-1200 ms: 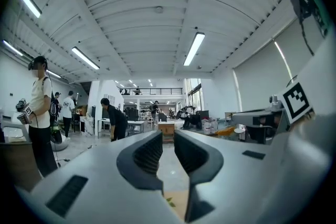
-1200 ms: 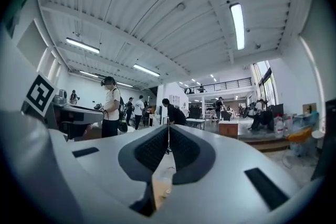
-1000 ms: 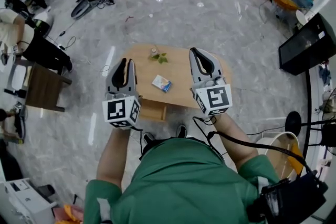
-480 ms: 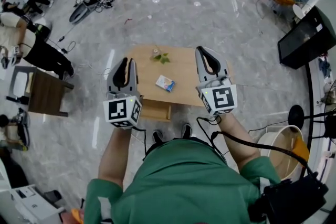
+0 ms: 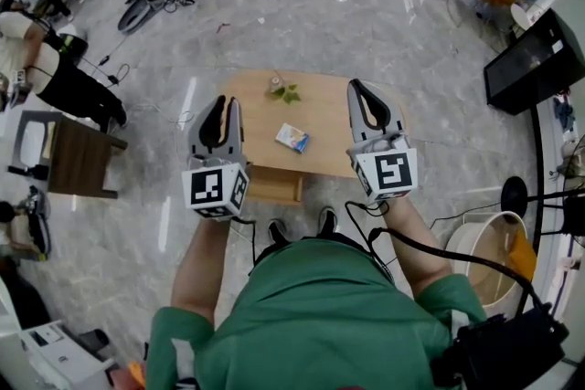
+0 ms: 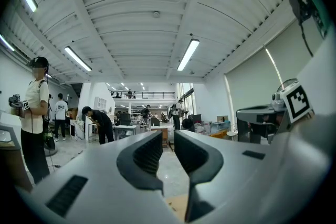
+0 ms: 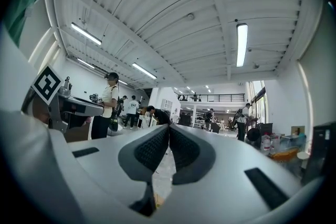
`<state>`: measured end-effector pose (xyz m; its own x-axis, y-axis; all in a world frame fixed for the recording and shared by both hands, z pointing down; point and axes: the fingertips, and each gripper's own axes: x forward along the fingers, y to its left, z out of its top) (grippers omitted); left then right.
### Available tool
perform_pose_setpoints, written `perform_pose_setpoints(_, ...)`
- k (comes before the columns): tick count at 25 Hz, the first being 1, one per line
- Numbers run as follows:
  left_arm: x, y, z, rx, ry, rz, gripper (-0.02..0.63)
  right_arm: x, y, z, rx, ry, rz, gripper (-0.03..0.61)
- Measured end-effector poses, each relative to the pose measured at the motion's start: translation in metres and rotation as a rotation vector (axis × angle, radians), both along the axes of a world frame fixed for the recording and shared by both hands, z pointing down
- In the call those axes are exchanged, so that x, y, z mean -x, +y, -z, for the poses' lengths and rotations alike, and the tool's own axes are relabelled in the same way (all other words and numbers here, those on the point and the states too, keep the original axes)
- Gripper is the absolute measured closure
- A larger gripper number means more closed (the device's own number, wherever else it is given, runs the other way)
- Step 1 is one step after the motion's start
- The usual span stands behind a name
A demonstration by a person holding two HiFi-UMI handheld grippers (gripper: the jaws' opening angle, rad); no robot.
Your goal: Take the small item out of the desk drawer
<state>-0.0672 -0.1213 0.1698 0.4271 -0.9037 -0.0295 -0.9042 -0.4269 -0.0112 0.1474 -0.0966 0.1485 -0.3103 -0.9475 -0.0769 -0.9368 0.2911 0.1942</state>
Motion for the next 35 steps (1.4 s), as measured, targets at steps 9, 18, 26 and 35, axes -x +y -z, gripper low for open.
perform_pose_setpoints(9,0.001,-0.009,0.001,0.004,0.006,-0.029,0.533,0.0,-0.001,0.005,-0.006,0.002,-0.027,0.551)
perform_pose_setpoints(18,0.016,-0.018,-0.009,0.014,0.005,-0.04,0.533,0.017,-0.011,-0.004,0.0,-0.005,-0.031,0.551)
perform_pose_setpoints(26,0.023,-0.021,-0.011,0.029,0.007,-0.055,0.534,0.026,-0.014,-0.007,0.017,-0.004,-0.041,0.551)
perform_pose_setpoints(35,0.032,-0.034,-0.019,0.032,0.013,-0.078,0.533,0.037,-0.023,-0.014,0.029,0.008,-0.059,0.551)
